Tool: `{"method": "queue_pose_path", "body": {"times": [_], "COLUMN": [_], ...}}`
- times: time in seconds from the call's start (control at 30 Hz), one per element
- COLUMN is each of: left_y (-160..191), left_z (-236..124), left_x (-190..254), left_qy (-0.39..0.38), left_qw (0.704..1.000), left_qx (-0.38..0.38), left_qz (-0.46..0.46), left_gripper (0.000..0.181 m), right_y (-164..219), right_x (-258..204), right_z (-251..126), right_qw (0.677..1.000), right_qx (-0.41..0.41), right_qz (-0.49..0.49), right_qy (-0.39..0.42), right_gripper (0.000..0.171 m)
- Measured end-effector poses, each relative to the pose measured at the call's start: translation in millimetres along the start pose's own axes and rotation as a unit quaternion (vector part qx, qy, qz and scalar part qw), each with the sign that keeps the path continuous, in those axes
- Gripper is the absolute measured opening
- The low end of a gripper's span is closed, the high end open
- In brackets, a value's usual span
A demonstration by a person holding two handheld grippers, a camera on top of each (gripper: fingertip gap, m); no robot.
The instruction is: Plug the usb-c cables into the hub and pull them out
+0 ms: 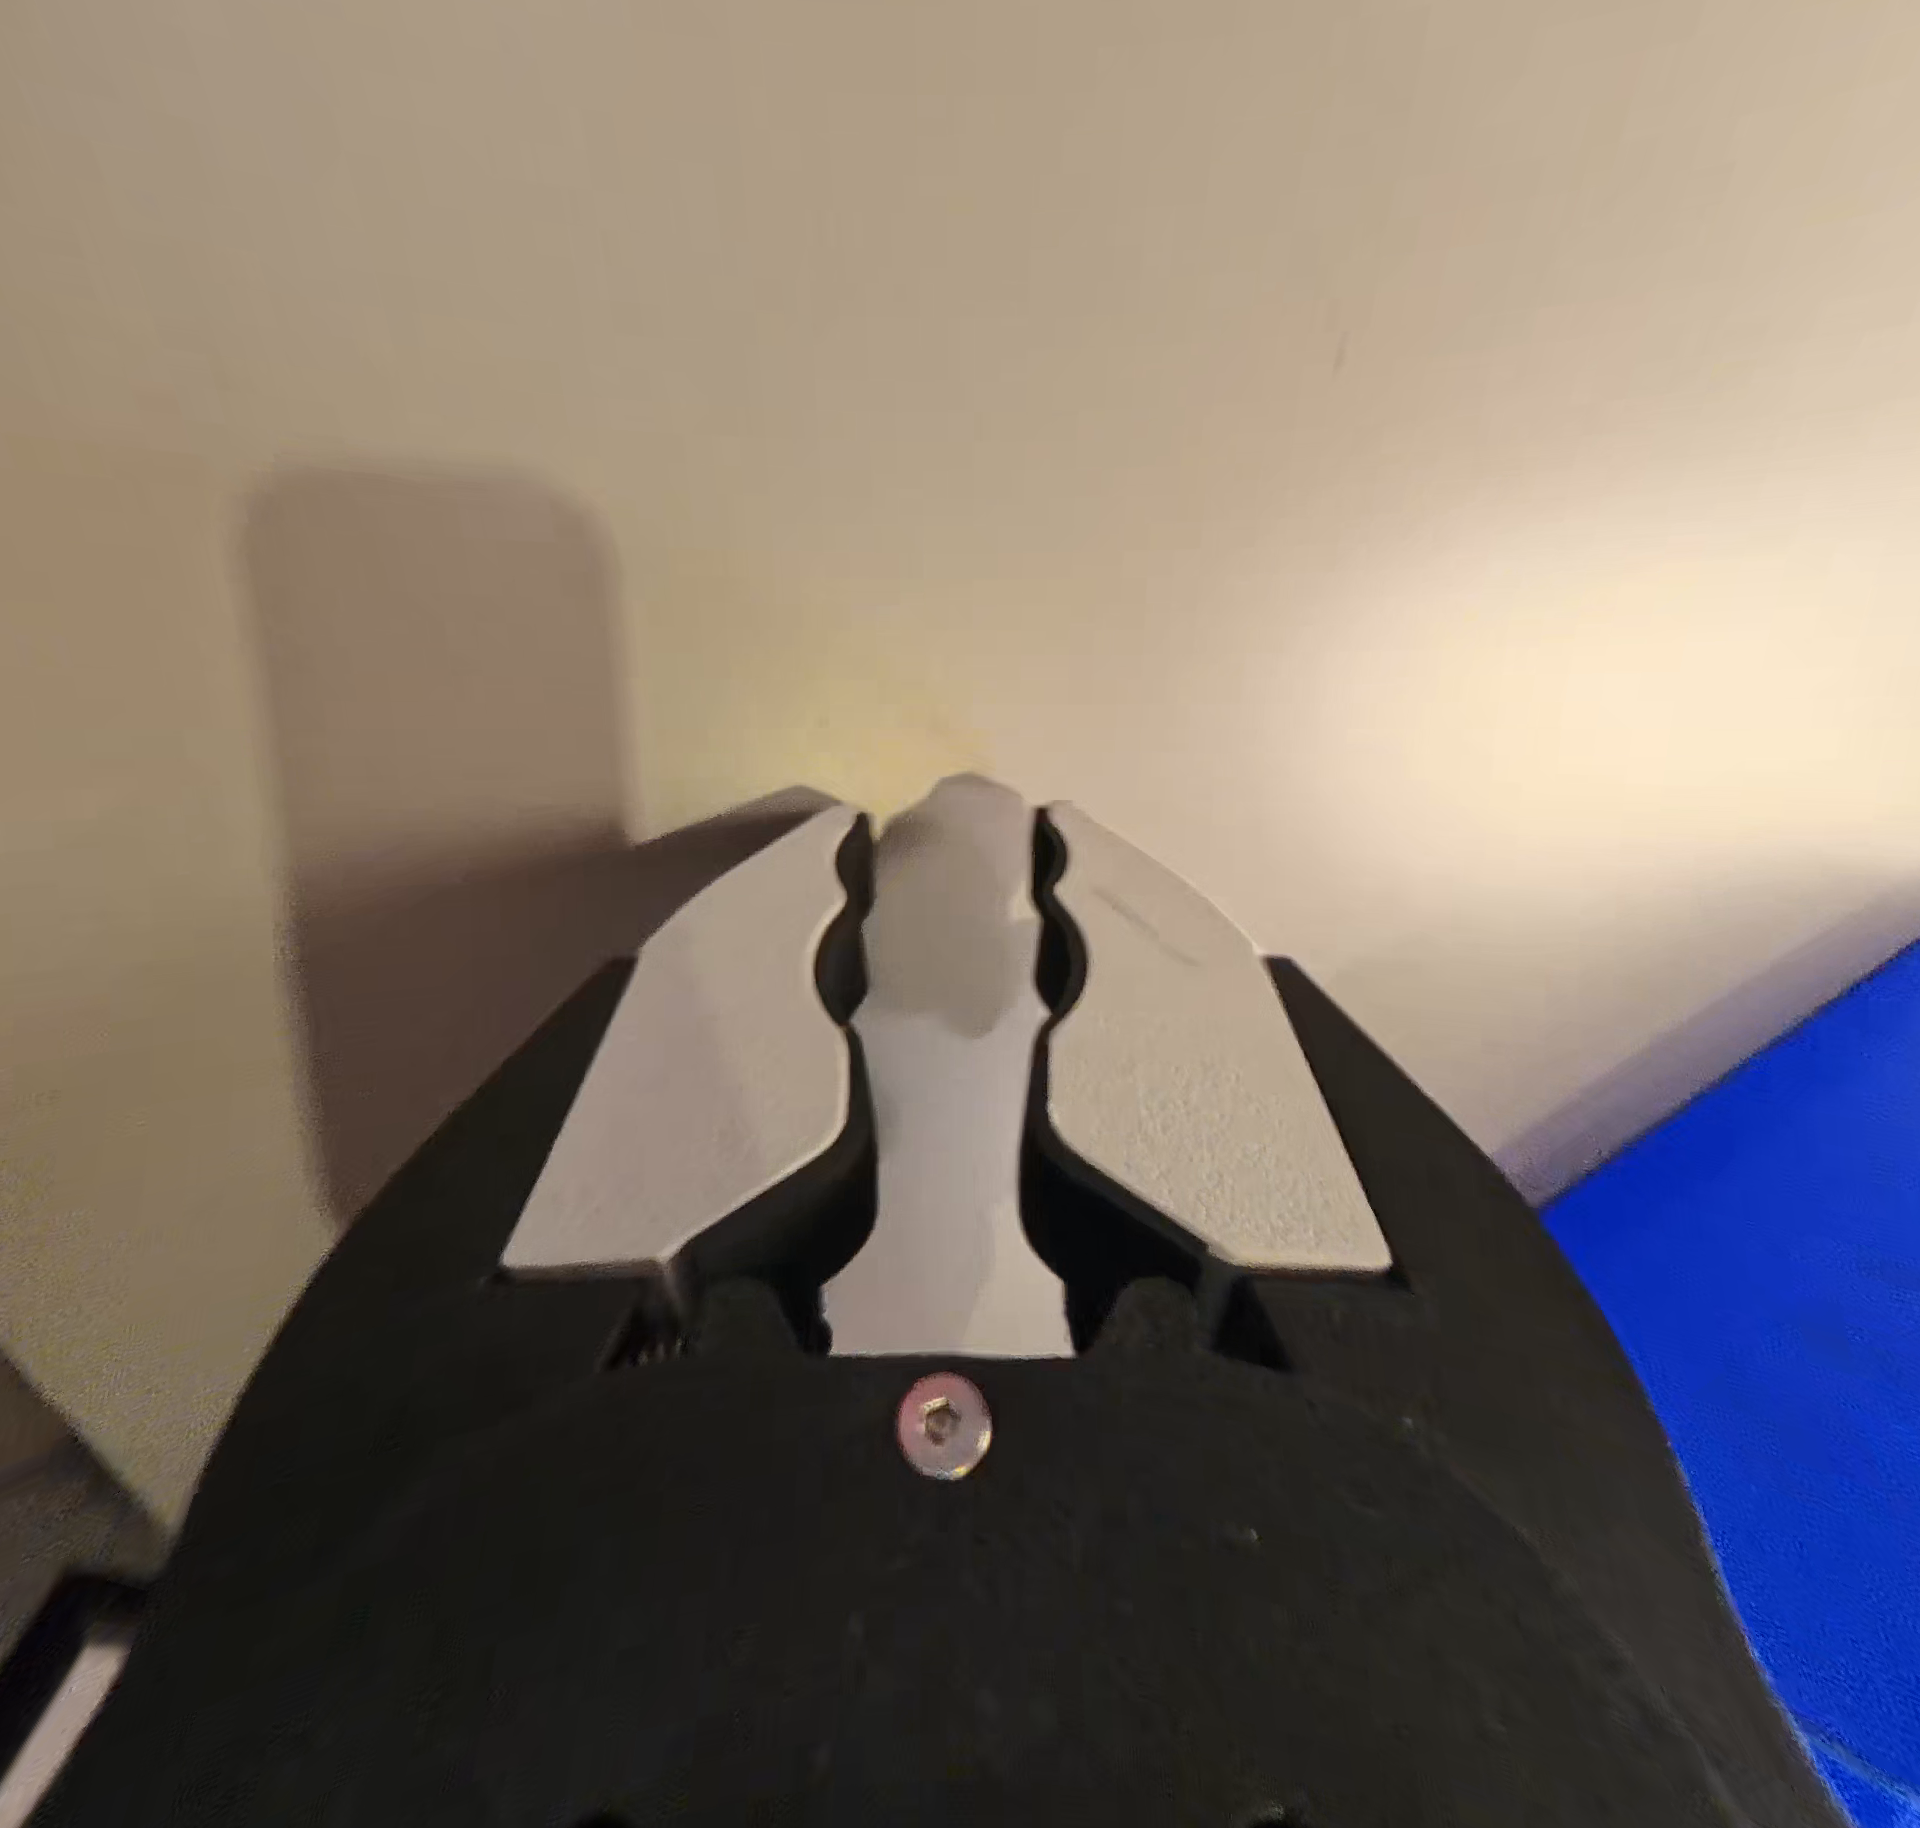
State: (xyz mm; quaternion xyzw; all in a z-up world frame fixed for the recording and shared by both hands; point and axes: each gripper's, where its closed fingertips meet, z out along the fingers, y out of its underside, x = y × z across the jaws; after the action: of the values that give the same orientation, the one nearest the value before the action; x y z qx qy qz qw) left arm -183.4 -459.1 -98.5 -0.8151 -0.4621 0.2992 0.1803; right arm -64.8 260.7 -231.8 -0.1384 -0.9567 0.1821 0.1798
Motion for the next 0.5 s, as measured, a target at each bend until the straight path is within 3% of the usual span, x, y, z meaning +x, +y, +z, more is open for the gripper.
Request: {"method": "queue_pose_path", "body": {"times": [0.03, 0.2, 0.4, 0.47, 0.5], "left_y": [-3.5, -14.5, 0.4, 5.0, 4.8], "left_z": [9.5, 64.6, 125.9, 135.0, 136.0], "left_x": [-6.6, -27.4, -37.1, -45.3, -46.4], "left_qy": [-0.004, -0.019, -0.035, -0.068, -0.072], "left_qw": [1.0, 0.996, 0.982, 0.976, 0.976], "left_qx": [-0.015, -0.08, -0.176, -0.188, -0.186], "left_qz": [-0.009, 0.021, 0.066, 0.083, 0.092], "left_gripper": [0.044, 0.044, 0.044, 0.021, 0.021], "right_y": [-9.8, -34.6, -36.8, -35.2, -34.4], "right_x": [-2.8, -12.0, -16.3, -19.6, -21.4], "right_z": [3.9, 12.2, 11.3, 9.7, 8.7], "right_qw": [1.0, 0.997, 0.994, 0.992, 0.99], "right_qx": [0.018, 0.06, 0.075, 0.085, 0.092], "right_qz": [0.009, 0.04, 0.072, 0.087, 0.094], "right_qy": [0.0, 0.005, 0.033, 0.039, 0.041], "right_gripper": [0.028, 0.025, 0.024, 0.021, 0.02]}}
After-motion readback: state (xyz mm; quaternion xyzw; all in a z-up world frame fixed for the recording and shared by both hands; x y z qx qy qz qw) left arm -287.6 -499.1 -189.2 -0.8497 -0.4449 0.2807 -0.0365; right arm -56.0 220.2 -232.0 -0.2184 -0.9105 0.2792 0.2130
